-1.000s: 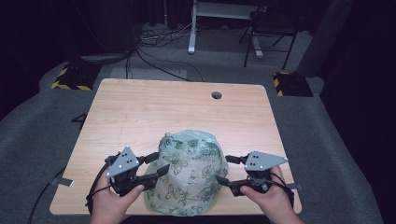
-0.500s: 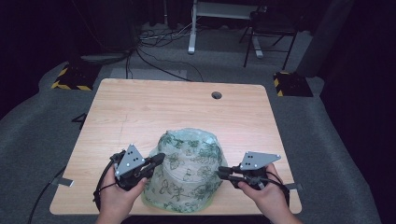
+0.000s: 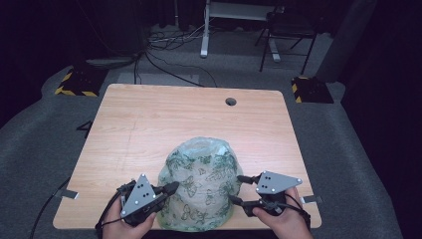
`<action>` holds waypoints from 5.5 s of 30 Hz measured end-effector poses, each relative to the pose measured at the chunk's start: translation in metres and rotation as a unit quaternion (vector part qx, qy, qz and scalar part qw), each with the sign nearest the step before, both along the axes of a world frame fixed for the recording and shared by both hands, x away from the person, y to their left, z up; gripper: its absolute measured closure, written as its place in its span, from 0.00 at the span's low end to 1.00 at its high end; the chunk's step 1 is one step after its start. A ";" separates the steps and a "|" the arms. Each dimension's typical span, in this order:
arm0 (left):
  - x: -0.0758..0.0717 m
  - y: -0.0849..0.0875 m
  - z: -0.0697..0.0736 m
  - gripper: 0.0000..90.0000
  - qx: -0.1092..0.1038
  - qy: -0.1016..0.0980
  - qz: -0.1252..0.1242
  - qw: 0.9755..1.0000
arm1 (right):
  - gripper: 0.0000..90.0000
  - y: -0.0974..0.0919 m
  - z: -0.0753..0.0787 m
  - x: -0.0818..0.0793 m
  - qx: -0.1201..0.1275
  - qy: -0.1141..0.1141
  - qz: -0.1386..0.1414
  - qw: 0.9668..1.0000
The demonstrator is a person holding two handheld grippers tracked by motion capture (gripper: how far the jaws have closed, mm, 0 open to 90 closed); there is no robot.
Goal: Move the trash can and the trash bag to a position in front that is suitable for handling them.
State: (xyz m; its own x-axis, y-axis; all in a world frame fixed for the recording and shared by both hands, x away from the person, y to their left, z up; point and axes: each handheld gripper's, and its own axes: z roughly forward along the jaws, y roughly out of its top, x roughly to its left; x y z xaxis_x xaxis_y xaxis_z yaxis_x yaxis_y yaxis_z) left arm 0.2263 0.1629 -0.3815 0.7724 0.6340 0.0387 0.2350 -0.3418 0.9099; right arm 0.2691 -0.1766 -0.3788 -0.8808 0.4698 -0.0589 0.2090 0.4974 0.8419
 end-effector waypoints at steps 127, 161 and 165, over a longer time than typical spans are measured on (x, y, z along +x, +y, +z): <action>0.087 0.032 -0.035 0.97 -0.064 0.092 0.102 0.988 | 1.00 0.007 0.020 0.078 0.071 0.001 -0.017 0.997; 0.088 0.033 -0.053 0.96 -0.087 0.111 0.081 0.987 | 0.95 -0.009 -0.020 0.079 0.055 0.051 -0.038 0.996; 0.088 0.032 -0.055 0.85 -0.076 0.111 0.082 0.988 | 0.59 -0.008 -0.019 0.080 0.058 0.043 -0.057 0.996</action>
